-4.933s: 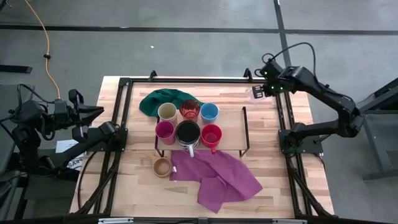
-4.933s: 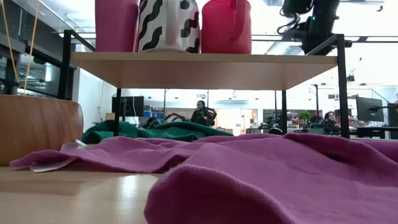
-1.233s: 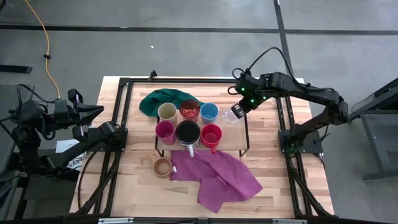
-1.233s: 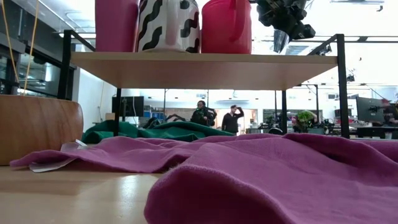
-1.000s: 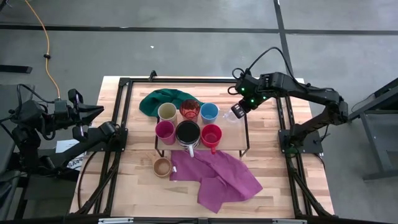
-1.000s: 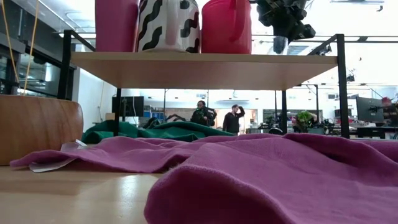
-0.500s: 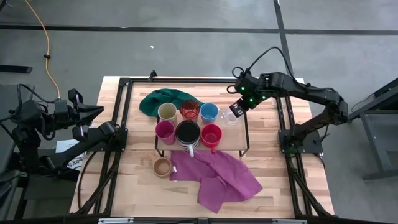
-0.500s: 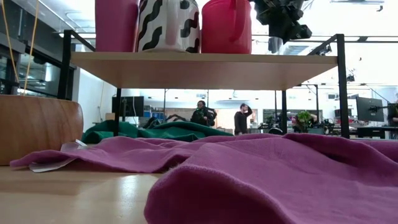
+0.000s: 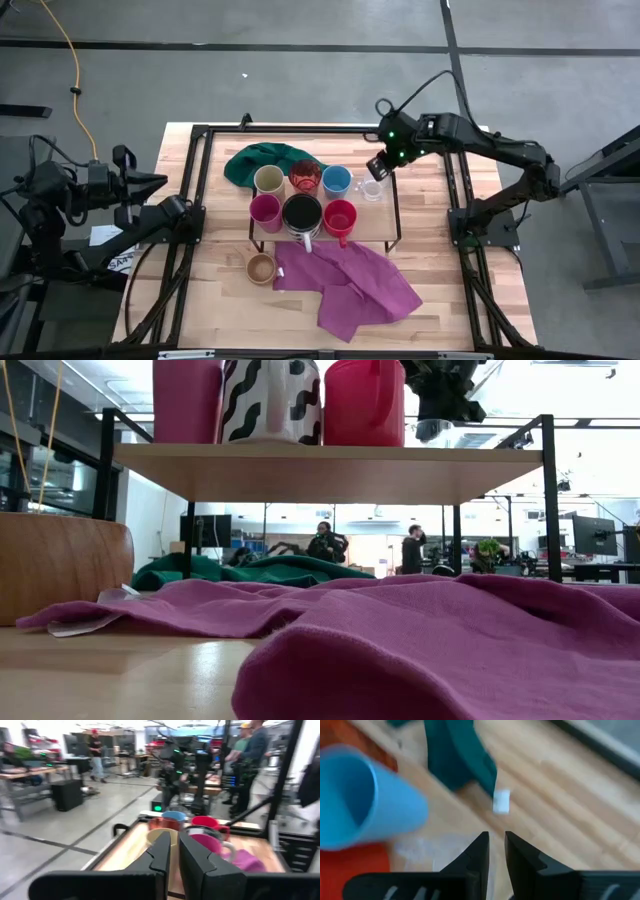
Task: Stack small to large cups/mugs on shelf
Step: Put the brown mug on the shelf
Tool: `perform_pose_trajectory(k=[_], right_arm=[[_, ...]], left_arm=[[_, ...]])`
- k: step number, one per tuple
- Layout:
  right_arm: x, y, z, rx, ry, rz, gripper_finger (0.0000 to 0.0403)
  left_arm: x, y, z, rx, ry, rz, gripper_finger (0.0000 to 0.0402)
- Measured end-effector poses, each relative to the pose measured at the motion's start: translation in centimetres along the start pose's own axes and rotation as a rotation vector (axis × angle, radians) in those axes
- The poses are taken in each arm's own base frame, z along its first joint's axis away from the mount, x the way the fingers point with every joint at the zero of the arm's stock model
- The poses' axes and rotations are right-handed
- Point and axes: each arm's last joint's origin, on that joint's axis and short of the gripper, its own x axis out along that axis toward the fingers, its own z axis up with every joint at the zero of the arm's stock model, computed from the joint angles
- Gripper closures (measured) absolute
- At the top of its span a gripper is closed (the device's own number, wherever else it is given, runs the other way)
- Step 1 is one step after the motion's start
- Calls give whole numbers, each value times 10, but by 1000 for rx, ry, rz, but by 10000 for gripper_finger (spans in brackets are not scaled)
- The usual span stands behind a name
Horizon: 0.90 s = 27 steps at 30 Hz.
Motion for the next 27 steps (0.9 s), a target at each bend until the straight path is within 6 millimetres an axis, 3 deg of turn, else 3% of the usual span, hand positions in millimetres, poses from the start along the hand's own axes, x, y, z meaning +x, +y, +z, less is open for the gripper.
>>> perform_pose_trajectory(k=[4, 9, 15, 18, 21, 27], right_arm=[[-23, -4, 17, 5, -118, -15, 350], [-73, 0, 42, -31, -348, 82, 350], [-150, 16, 62, -164, -669, 425, 350], [-178, 19, 64, -203, -770, 541, 350], [-188, 21, 61, -219, -790, 563, 350], [-182, 33, 54, -292, -724, 604, 350]], left_arm=[[0, -3, -1, -38, 7, -93, 378], [0, -6, -5, -107, 50, -199, 378], [-1, -10, -18, -234, 185, -365, 378], [-2, -11, -21, -238, 206, -397, 378], [-3, -12, -23, -230, 228, -420, 378], [2, -15, -41, -278, 343, -464, 378]])
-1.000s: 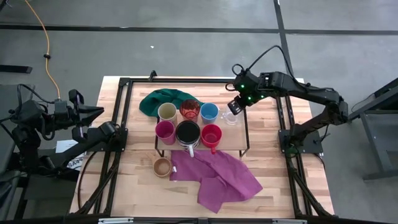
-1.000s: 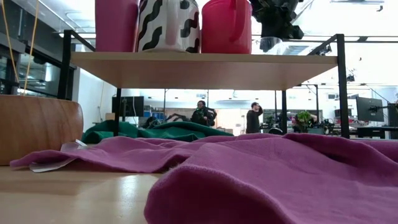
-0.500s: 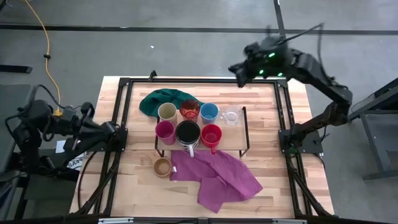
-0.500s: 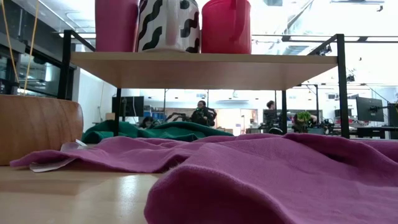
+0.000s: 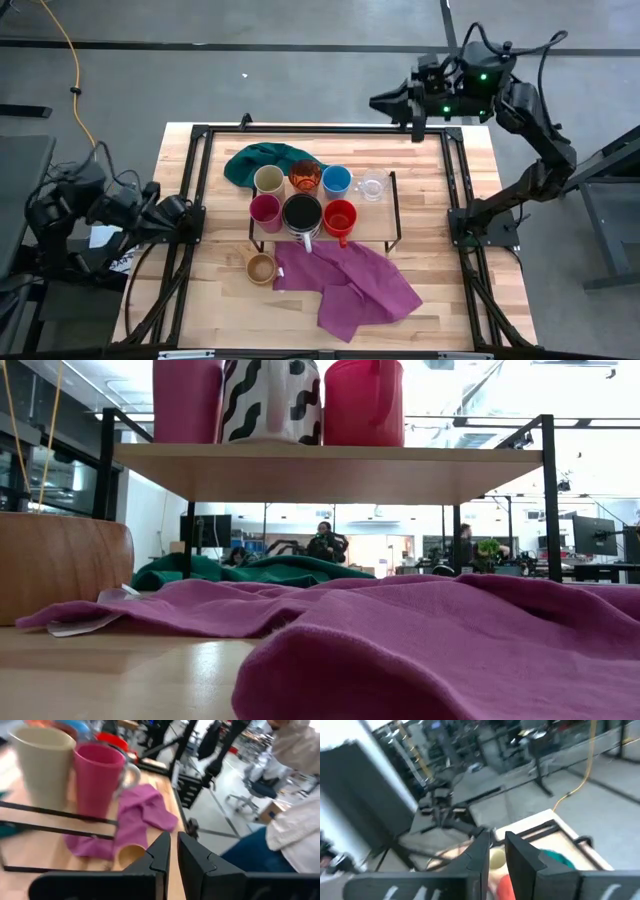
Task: Stack small to large cups/mugs on shelf
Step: Put the brown mug on the shelf
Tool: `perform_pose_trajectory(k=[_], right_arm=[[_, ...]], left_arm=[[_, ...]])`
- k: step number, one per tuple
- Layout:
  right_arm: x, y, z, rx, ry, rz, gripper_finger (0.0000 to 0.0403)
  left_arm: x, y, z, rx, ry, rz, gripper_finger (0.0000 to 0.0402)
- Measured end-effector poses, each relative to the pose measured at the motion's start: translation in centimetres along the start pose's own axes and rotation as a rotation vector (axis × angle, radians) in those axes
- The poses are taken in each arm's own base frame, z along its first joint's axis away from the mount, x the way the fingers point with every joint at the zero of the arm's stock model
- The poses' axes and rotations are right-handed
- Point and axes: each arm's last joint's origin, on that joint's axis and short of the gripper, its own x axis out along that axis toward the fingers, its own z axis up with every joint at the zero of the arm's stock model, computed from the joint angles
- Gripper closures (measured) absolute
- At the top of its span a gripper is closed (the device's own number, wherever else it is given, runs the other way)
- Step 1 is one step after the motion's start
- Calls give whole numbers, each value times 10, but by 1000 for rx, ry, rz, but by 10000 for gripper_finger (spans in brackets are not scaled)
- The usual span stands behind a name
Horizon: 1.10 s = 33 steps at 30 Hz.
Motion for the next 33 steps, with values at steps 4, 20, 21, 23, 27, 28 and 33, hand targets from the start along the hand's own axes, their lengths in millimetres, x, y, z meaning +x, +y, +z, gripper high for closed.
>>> perform_pose_trajectory(k=[4, 20, 21, 23, 27, 28, 33], right_arm=[[5, 8, -7, -3, 62, 54, 350], [5, 29, -29, -16, 227, 100, 350], [5, 29, -29, -13, 229, 99, 350], [5, 28, -28, -11, 223, 83, 350], [6, 28, -26, -11, 192, 50, 350], [6, 28, -25, -10, 181, 43, 350], [6, 28, -22, 5, 143, 29, 350]], left_arm=[[15, 6, -9, -37, 23, -58, 378], [26, 1, -8, -63, -55, -32, 378], [24, -2, -5, -49, -65, -31, 378], [19, -12, 0, 3, -94, -25, 378], [6, -35, 17, 217, -186, 87, 378], [2, -40, 21, 272, -215, 139, 378], [-23, -55, 35, 455, -355, 497, 378]])
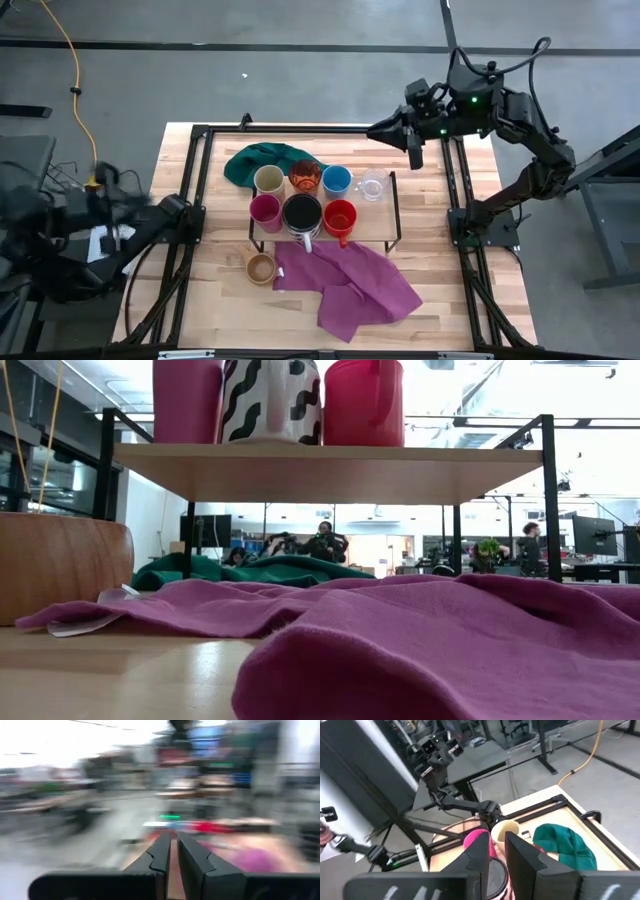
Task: Stack small to large cups/mugs on shelf
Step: Put the brown mug on the shelf
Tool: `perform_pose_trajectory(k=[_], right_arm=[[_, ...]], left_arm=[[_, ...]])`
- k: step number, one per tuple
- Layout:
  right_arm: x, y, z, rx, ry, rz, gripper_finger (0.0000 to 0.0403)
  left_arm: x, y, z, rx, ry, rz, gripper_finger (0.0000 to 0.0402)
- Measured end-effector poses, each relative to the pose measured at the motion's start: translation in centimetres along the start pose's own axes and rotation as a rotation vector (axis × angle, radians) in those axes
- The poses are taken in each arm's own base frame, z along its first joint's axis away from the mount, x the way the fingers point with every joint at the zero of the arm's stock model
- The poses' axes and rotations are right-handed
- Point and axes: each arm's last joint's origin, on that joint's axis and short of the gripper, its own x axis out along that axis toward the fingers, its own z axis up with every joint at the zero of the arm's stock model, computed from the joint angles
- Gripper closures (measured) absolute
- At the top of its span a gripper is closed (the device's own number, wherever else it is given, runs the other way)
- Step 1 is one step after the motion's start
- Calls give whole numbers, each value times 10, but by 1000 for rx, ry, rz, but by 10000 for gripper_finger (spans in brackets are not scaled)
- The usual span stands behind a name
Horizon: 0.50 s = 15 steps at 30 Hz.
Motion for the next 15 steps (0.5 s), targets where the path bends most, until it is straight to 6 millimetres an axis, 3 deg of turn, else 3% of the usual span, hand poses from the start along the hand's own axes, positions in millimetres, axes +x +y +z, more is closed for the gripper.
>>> perform_pose_trajectory(k=[5, 10, 15], right_arm=[[0, 1, 1, 0, -21, -29, 350], [1, 3, 0, -4, -30, -58, 350], [1, 3, 0, -4, -32, -64, 350]], left_arm=[[-18, 17, 8, 34, -4, 566, 378], [-27, 38, 26, 108, -106, 842, 378], [-21, 68, 42, 185, -87, 995, 378]])
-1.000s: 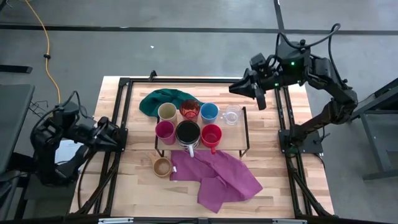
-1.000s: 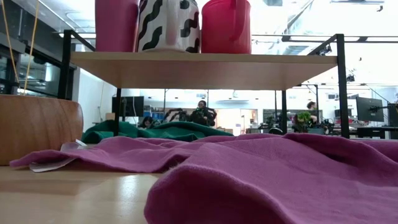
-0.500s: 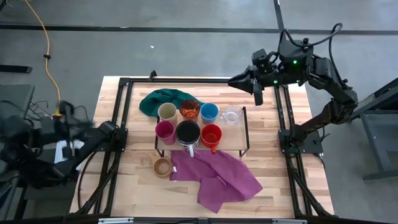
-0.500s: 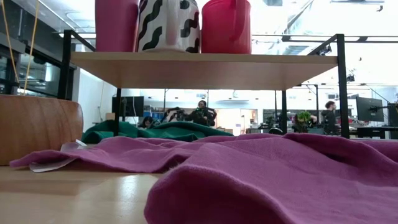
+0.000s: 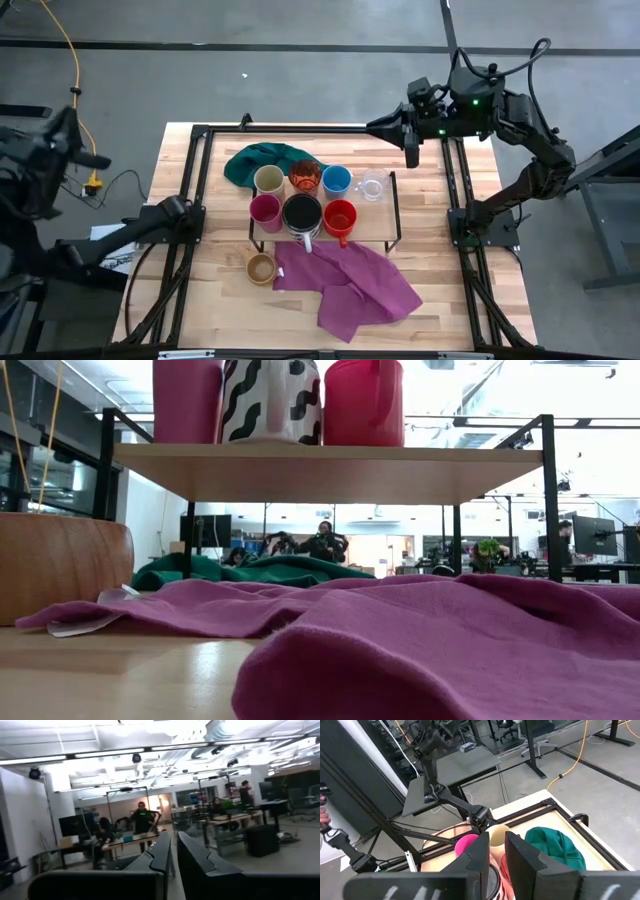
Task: Stack small to large cups/mugs on shelf
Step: Put the brown mug on the shelf
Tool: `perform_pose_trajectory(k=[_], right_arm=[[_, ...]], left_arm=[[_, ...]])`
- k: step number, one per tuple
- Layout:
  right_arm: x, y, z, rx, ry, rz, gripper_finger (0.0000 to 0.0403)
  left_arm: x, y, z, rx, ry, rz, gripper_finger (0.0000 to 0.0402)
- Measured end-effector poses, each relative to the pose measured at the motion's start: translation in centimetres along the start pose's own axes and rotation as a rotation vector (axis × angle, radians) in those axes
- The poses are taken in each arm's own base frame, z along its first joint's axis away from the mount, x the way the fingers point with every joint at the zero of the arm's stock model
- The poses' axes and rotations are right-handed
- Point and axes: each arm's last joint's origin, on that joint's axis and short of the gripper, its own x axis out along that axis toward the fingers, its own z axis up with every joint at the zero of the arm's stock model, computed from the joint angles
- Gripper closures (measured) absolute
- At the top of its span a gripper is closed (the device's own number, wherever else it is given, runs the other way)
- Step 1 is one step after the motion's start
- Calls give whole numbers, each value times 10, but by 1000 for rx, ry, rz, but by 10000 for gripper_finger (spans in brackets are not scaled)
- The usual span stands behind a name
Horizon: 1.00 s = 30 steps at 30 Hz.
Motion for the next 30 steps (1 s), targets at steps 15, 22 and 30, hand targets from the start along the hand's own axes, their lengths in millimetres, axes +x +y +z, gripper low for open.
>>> perform_pose_trajectory(k=[15, 22, 30], right_arm=[[0, -3, -1, -4, 6, -43, 350], [0, -8, -1, -15, 7, -81, 350], [-1, -13, 1, -12, 0, -103, 350]], left_arm=[[74, 9, -4, -172, -161, -368, 378], [94, 9, -11, -323, -251, -633, 378], [95, -38, -24, -387, -319, -998, 378]])
